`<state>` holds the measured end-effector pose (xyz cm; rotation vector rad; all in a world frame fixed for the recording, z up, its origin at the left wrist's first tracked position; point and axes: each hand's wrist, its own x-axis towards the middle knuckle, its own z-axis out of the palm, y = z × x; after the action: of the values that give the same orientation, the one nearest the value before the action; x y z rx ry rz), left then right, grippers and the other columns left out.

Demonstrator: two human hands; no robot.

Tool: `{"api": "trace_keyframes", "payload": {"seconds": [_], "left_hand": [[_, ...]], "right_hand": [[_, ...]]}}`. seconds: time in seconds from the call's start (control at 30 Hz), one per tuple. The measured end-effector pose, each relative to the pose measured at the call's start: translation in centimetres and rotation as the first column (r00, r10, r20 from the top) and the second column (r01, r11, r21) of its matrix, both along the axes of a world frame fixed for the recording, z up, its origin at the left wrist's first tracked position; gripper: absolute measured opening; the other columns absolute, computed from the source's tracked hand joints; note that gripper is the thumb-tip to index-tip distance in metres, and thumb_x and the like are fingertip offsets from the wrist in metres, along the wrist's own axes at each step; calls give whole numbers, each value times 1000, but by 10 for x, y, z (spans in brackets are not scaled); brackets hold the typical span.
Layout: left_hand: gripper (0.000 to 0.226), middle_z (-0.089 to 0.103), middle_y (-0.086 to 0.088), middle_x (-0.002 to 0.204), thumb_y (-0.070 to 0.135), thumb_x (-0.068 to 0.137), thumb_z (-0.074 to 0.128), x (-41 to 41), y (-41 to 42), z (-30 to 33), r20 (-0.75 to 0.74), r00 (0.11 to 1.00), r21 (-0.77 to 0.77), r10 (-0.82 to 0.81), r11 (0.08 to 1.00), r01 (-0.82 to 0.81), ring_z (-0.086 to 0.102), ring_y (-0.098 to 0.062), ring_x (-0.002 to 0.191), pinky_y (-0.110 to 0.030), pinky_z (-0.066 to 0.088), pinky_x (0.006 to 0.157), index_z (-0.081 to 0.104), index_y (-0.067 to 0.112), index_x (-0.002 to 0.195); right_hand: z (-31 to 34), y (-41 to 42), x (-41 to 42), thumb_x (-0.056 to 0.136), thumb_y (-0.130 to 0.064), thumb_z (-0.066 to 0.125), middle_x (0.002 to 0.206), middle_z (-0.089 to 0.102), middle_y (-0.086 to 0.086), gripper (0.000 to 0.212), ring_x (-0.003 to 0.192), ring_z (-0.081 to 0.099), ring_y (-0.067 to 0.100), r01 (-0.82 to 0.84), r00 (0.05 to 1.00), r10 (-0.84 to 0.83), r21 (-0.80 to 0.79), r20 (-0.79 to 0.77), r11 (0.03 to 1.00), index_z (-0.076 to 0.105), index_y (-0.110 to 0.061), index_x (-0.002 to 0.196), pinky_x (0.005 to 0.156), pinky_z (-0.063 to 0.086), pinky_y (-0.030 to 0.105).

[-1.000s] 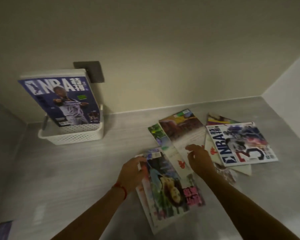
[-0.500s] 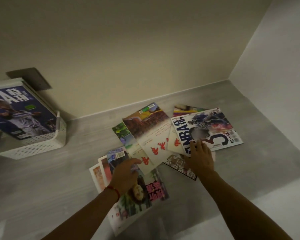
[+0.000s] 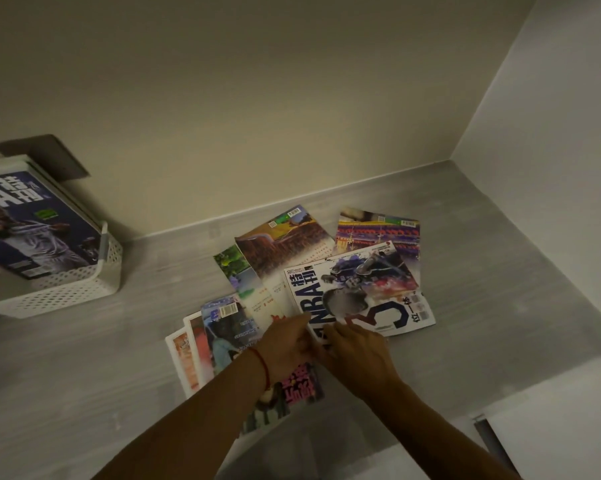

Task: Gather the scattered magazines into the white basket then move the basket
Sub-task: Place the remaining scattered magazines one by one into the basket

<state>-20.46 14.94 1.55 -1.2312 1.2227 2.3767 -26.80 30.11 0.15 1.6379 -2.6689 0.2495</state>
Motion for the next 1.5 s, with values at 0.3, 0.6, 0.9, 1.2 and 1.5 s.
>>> {"api": "trace_keyframes", "payload": {"seconds": [0.3,0.6,0.9,1.2,1.5], "left_hand": [[39,72,-21,112,-12,90,52,10,-27,22,-97,995,-270,31,961,-56,73,-37,93,-45,63,72,63,13,117],[33,76,-9,109,8,98,50,48,-139,100,-135,920,-621,-369,755,212,74,-30,97,-40,62,79,70,26,117],[34,76,-9,106,44,89,65,103,-153,97,-300,946,-531,120,803,-270,73,-28,94,-40,59,75,67,21,114],[26,75,0,113,23,100,52,194,-142,81,-282,942,-677,183,658,-330,73,-20,101,-44,61,87,64,22,123],[34,66,-4,127,24,102,48,277,-271,114,-230,960,-800,157,531,-279,67,-26,111,-51,58,91,45,30,135]], "right_hand": [[20,29,-50,96,-54,37,124,58,-3,39,104,58,5,282,868,-133,-255,478,925,53,-32,125,82,57,30],[74,-19,-103,90,-47,64,146,50,-2,73,130,52,20,294,769,-129,-167,626,941,26,-33,151,107,43,47],[69,-65,-41,99,-25,55,117,72,-11,31,105,70,9,320,386,122,-257,914,912,62,-33,128,91,56,39],[56,-149,31,92,-48,58,118,72,-10,31,108,69,10,425,203,104,-183,974,886,64,-44,122,96,53,43],[102,-275,94,98,-25,54,91,73,14,19,86,71,38,290,498,50,-220,866,932,65,-11,91,79,57,59]]}}
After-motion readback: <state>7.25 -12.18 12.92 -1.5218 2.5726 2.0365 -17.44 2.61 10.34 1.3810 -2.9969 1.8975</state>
